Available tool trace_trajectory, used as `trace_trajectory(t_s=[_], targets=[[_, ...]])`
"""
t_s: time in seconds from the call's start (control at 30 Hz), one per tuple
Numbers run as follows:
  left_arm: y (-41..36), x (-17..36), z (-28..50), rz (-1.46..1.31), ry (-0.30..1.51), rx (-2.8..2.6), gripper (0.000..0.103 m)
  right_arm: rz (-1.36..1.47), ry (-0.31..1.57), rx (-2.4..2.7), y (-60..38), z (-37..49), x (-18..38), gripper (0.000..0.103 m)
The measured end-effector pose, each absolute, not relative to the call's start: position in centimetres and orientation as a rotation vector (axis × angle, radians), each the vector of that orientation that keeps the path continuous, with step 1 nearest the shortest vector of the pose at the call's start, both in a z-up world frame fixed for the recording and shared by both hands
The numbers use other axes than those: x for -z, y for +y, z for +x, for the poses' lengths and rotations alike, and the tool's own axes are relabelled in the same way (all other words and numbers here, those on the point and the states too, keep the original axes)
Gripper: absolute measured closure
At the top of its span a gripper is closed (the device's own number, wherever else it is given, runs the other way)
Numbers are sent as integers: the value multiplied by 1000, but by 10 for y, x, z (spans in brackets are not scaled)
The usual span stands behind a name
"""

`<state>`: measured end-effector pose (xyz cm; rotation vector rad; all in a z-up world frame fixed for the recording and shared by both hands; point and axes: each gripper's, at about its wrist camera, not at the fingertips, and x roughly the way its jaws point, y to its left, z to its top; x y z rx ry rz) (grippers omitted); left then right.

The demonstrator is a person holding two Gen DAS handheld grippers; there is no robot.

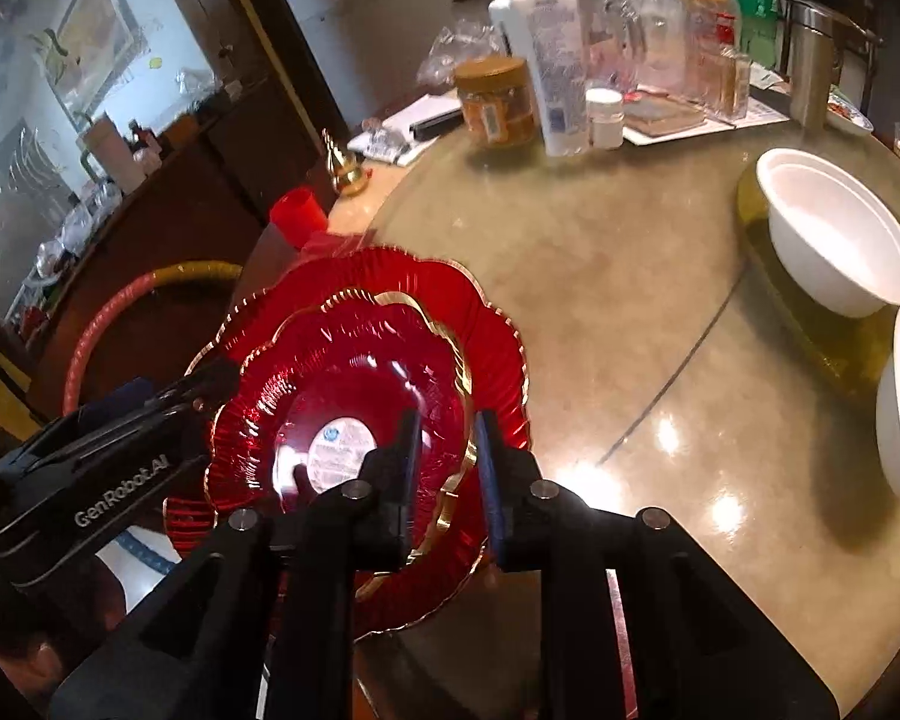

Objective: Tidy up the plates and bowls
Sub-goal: 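Lower the labeled red plate onto the 'THE WEDDING' plate and release, then move the right gripper to the white foam bowl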

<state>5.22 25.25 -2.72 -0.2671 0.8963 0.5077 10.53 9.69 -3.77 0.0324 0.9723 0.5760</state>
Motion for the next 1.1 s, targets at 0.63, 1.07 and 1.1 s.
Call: trace_trajectory(t_s=[0.63, 1.07, 1.1], targets=[[163, -15, 27, -90, 572, -166, 0, 313, 746, -519, -30, 67, 1, 23], [91, 6, 62, -96, 716, 95, 0, 460, 817, -333, -176, 55, 21, 23], [86, 7, 65, -102, 725, 106, 0, 495, 820, -322, -188, 56, 23, 23]])
